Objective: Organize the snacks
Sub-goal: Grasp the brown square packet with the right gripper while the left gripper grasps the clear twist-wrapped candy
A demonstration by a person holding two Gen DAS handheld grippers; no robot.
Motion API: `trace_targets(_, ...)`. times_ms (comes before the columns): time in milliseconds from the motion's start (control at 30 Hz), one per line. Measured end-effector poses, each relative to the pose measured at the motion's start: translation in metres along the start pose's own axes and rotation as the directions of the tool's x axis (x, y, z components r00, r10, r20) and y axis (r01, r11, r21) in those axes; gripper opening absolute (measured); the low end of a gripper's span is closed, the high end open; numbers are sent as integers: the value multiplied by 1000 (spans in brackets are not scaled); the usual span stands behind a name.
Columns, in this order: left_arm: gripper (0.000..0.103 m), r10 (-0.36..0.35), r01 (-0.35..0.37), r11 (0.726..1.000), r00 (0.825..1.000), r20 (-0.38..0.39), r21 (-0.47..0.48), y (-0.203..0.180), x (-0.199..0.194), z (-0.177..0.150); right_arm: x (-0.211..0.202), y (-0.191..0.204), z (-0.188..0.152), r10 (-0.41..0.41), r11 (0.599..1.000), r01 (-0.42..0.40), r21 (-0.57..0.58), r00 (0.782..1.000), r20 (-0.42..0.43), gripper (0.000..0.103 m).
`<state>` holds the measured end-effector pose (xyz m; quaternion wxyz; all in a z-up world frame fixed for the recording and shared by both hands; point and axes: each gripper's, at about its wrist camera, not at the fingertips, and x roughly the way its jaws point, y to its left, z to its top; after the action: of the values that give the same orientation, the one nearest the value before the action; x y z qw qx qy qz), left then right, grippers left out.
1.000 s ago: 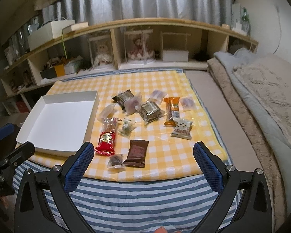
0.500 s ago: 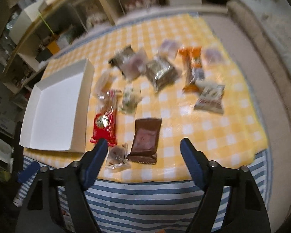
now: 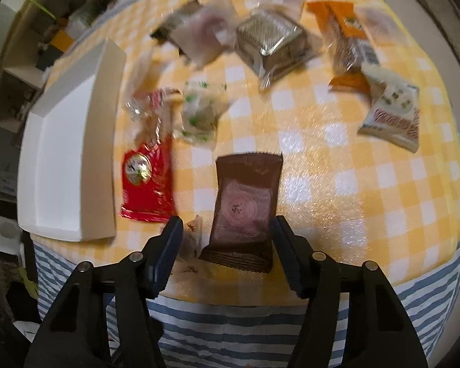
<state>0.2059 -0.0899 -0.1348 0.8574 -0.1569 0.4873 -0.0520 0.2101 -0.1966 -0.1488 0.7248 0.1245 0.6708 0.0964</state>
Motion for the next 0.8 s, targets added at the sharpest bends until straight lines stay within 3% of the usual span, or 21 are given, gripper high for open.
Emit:
trace_targets(167,51,-8,8,1000,1000,1,-18,-6,21,0,6,-9,-2,-19,1000,19,21,999,-27,35)
trace_targets(433,42,16,-16,999,1000,9,-29,-11,47,9,-5,-26,-5,22,997,-21,68,1000,-8,15)
trace_targets(700,37,40,-40,999,999,-6,6,-17,61,13,-12,-41,-7,60,994,-61,90,998,13,19)
trace_targets(800,36,33,-33,999,999,-9,2,-16,63,14,-9,-35,-3,64,994,-65,92,998,19,38)
